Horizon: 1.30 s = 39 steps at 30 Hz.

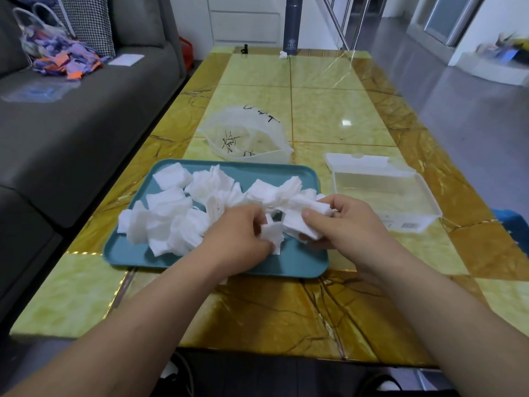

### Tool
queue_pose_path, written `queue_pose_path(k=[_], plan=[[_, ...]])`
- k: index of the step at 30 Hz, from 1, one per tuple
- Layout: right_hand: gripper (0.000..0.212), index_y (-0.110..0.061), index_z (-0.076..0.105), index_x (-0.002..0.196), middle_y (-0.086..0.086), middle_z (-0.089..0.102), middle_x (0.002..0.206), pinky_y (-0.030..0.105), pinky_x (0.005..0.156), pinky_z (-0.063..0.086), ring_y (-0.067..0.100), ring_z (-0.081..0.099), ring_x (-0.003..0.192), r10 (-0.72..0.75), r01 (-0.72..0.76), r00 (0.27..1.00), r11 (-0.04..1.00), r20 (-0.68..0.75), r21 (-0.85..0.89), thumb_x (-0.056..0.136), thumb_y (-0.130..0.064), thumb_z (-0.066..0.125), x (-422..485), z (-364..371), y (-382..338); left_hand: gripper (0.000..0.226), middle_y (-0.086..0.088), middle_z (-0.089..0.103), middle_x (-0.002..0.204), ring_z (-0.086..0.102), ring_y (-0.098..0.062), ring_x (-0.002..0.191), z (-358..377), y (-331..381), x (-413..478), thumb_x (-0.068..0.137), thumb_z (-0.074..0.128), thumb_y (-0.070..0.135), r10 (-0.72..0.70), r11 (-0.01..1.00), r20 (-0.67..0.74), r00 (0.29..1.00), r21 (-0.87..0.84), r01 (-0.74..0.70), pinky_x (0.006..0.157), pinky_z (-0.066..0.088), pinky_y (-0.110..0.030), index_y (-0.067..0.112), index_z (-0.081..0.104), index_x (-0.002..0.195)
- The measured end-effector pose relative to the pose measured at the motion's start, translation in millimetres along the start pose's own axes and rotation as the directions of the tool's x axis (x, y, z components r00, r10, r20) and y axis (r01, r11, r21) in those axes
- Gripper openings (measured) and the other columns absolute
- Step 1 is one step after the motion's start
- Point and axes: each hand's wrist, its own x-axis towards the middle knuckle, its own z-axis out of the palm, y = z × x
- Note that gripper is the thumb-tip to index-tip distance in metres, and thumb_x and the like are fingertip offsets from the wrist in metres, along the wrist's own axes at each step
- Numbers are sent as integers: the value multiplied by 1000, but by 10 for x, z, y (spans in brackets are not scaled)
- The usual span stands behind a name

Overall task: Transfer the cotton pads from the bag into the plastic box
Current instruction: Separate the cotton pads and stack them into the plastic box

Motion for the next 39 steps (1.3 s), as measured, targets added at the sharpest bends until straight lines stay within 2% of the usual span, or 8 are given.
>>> queue_pose_path(k=[7, 9, 12, 14, 17, 22, 30, 39], plan=[[8, -14, 74, 94, 7, 79, 91, 51, 80, 66, 27, 79, 88, -19, 19, 1000, 1000, -12, 1, 88, -12, 78, -21, -30, -51, 6, -3, 67, 74, 60, -11, 67, -223, 54, -171, 87, 73, 13, 10, 914, -34, 999, -405, -23, 57, 47, -19, 17, 72, 83], [10, -16, 77, 93, 5, 79, 88, 43, 74, 67, 24, 78, 85, -52, 52, 999, 999, -10, 3, 85, -11, 81, -39, -45, -64, 8, -19, 69, 83, 60, -16, 72, -295, 101, -242, 88, 71, 8, 40, 856, -30, 999, -515, -49, 65, 50, -28, 13, 72, 83], [14, -18, 80, 93, 5, 78, 81, 33, 64, 64, 19, 75, 73, -124, 125, 992, 992, 35, -23, 82, -12, 85, -74, -67, -93, 15, -20, 74, 96, 67, -26, 81, -326, 200, -324, 95, 64, 3, 153, 769, 31, 988, -631, -99, 82, 59, -48, 12, 76, 96], [13, -17, 81, 91, 7, 78, 78, 33, 62, 59, 17, 70, 69, -155, 160, 984, 986, 89, -47, 80, -14, 86, -105, -75, -113, 21, -18, 74, 101, 66, -26, 81, -299, 241, -341, 96, 61, 7, 220, 763, 78, 972, -635, -122, 80, 58, -50, 15, 78, 105], [11, -16, 83, 90, 12, 78, 80, 35, 63, 56, 17, 67, 69, -170, 178, 979, 982, 114, -58, 84, -8, 78, -124, -86, -122, 21, -16, 74, 101, 64, -17, 79, -245, 261, -328, 96, 64, 0, 249, 781, 75, 966, -605, -154, 70, 57, -35, 13, 73, 110], [19, -14, 84, 98, 26, 77, 95, 58, 91, 60, 41, 75, 92, -155, 163, 973, 986, 172, -33, 93, -2, 70, -132, -99, -103, 11, -14, 75, 84, 64, -20, 72, -237, 210, -286, 86, 78, -1, 195, 777, 18, 981, -613, -143, 66, 55, -34, 1, 70, 94], [14, -12, 80, 105, 21, 80, 95, 37, 88, 64, 26, 78, 95, -81, 57, 974, 991, 210, 119, 100, -11, 67, -154, -76, -104, 8, -22, 74, 88, 61, -23, 69, -198, 169, -215, 86, 80, 9, 150, 794, -26, 988, -592, -136, 63, 50, -39, 11, 73, 87], [26, -3, 75, 115, 17, 79, 110, 43, 97, 60, 32, 76, 109, -16, -68, 971, 938, 238, 340, 101, -23, 64, -194, -111, -132, 10, -3, 68, 72, 57, -14, 61, -105, 300, -125, 83, 81, 15, 67, 773, -80, 995, -626, -103, 58, 46, -34, 17, 72, 80]])
